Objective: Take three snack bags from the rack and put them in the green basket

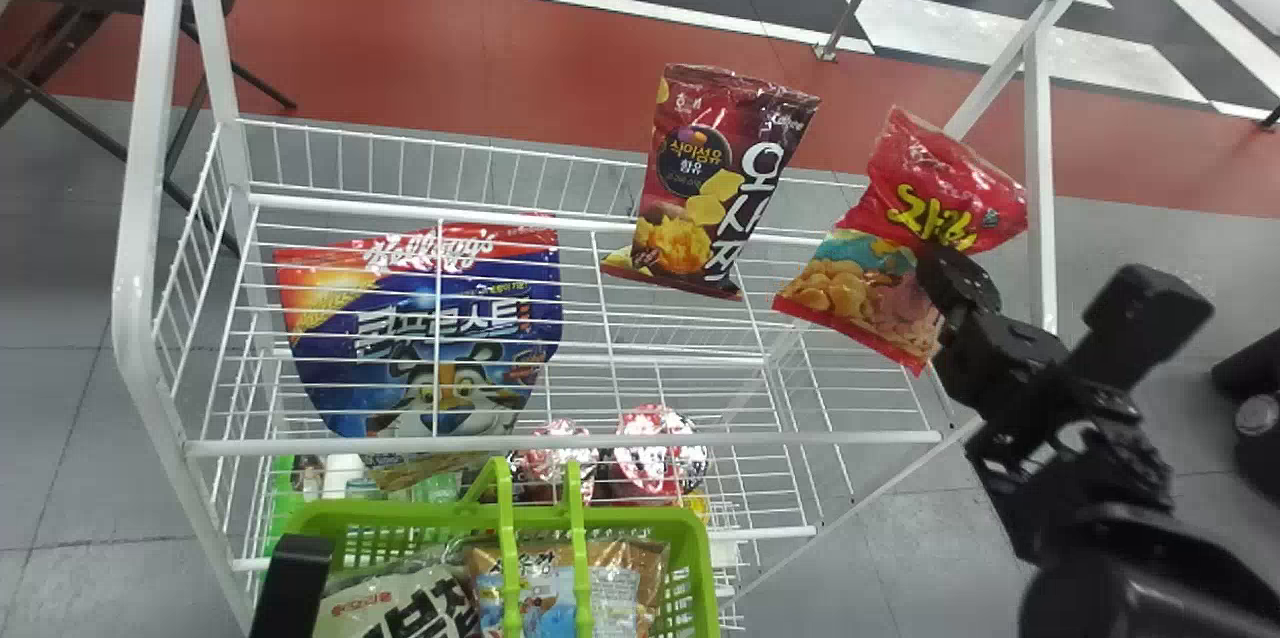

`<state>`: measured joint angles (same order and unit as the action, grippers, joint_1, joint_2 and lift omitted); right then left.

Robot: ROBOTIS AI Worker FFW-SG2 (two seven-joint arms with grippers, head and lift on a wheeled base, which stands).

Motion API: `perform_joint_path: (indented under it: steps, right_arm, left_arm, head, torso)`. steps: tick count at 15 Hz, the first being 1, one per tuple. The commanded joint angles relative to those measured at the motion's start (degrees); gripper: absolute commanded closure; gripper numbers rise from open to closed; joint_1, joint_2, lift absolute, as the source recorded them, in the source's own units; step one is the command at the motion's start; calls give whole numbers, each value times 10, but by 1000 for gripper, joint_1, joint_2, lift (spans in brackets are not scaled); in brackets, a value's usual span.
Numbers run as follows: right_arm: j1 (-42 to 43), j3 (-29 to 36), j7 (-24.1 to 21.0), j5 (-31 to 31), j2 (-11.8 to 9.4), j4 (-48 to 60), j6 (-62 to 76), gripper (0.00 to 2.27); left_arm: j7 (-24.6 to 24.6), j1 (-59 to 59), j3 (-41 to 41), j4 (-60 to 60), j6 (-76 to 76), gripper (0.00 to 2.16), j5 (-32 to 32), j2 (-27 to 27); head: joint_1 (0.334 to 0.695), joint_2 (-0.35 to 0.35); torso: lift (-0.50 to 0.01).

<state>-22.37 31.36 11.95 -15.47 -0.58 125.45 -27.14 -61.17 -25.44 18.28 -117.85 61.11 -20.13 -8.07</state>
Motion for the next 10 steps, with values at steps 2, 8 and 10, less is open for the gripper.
perform_joint_path:
  steps: [2,8,10]
  right_arm:
    - [-108,30,17,-118,6,111,-52,2186]
    - [-120,157,142,-302,6,197,-629,2186]
    - [-123,142,147,-304,6,196,-629,2186]
  left_arm:
    - [1,0,0,2,0,1274,0,1]
    - [3,3,7,8,0,1274,0,3]
    - [5,5,10,8,0,1274,1,3]
  head:
    - [695,-350]
    - [695,-350]
    - [695,-350]
  torso:
    - [-7]
    - [-7]
    - [-7]
